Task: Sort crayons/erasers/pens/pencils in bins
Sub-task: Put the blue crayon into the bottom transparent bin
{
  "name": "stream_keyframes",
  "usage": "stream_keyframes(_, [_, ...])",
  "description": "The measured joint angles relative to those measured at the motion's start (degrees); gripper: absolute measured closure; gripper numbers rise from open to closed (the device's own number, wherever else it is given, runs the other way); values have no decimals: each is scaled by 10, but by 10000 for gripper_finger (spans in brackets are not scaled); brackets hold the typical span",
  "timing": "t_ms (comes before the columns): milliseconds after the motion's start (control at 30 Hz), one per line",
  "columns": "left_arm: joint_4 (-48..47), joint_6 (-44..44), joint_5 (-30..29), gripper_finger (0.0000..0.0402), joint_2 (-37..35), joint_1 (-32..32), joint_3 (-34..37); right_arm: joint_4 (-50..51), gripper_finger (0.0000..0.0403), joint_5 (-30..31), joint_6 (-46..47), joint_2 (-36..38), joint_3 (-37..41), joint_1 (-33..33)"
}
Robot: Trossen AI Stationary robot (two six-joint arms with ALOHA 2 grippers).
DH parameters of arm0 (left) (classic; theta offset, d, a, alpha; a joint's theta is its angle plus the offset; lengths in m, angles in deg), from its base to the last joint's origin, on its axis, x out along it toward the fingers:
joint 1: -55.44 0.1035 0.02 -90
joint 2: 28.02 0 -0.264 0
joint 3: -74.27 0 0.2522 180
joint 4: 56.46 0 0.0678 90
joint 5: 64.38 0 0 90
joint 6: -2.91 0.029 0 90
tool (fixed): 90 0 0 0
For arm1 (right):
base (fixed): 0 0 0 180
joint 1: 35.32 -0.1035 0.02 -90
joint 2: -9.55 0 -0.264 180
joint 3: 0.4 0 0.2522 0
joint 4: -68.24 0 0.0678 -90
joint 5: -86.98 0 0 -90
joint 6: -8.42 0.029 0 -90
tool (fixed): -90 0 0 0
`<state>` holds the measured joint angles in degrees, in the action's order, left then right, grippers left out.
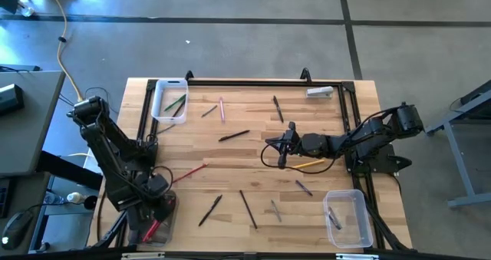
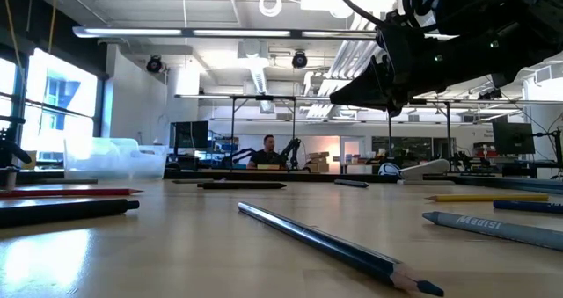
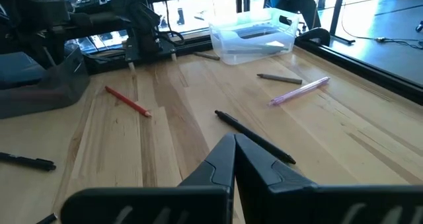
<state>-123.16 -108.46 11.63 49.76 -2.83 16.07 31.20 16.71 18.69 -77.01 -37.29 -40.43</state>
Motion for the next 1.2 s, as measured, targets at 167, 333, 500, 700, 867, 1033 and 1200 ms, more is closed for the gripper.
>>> stream_keyframes(167, [-44,74,37,308,-18,6,-41,0,403,0,1,0,0,-1])
stream_keyframes(333, [-54,196,7,312,-55,8,-86,5,403,0,0,0,0,-1])
stream_keyframes(500, [-24,316,-38,360,-117,43,-72,5,403,0,-2,0,0,-1])
stream_keyframes(700, [109,505,-65,395,-201,134,16,5,403,0,-6,0,0,-1])
stream_keyframes(867, [340,683,-31,400,-248,244,129,5,403,0,-13,0,0,-2])
stream_keyframes(1033, [621,863,7,401,-246,351,240,66,403,0,-17,0,-5,-2])
stream_keyframes(1200, [930,985,44,401,-201,448,337,206,403,0,-2,0,-62,-2])
